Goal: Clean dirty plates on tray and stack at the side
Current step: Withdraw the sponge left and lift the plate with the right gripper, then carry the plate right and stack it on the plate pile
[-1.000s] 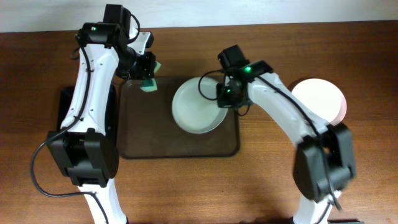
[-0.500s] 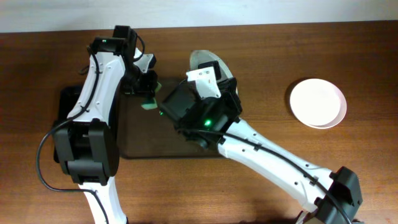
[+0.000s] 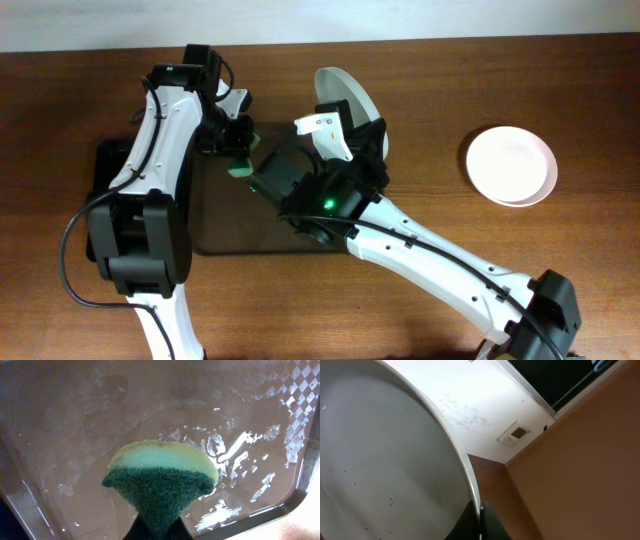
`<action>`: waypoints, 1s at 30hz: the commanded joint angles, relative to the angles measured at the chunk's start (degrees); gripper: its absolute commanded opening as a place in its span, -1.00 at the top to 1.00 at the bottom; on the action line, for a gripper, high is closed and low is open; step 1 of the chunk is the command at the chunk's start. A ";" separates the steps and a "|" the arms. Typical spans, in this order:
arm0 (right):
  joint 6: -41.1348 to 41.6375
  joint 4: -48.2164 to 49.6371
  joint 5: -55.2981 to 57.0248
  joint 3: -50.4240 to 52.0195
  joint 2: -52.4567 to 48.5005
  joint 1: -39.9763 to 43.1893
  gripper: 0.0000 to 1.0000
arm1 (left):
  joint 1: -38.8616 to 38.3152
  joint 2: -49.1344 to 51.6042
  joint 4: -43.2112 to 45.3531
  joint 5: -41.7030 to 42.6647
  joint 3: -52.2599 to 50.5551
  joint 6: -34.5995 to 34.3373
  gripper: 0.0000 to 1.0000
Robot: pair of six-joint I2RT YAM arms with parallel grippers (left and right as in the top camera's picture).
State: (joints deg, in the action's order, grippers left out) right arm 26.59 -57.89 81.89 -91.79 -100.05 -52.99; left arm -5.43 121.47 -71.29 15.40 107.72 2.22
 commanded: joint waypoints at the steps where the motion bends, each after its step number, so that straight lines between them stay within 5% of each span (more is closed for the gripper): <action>1: 0.92 -0.02 2.34 -0.02 0.96 -0.37 0.92 | 0.09 0.42 0.17 -0.15 -0.46 1.07 0.99; 11: 0.92 -0.26 -1.40 -0.04 1.03 -0.31 0.92 | 0.09 0.42 0.15 -0.15 -0.46 1.07 0.99; 17: 7.19 -5.90 -21.92 -0.04 3.04 3.67 0.92 | 0.09 0.42 0.15 -0.17 -0.46 1.09 0.99; 25: -0.70 -4.33 -72.94 -0.04 11.41 31.30 0.92 | 0.09 0.42 0.15 -0.17 -0.46 1.09 0.99; 30: -5.20 -2.45 -92.02 -0.02 11.56 52.72 0.92 | 0.09 0.42 0.35 -0.15 -0.46 1.09 0.99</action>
State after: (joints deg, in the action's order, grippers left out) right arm 24.56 -60.93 2.68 -91.79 -89.69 -8.58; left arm -5.43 121.47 -71.09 15.35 107.72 2.22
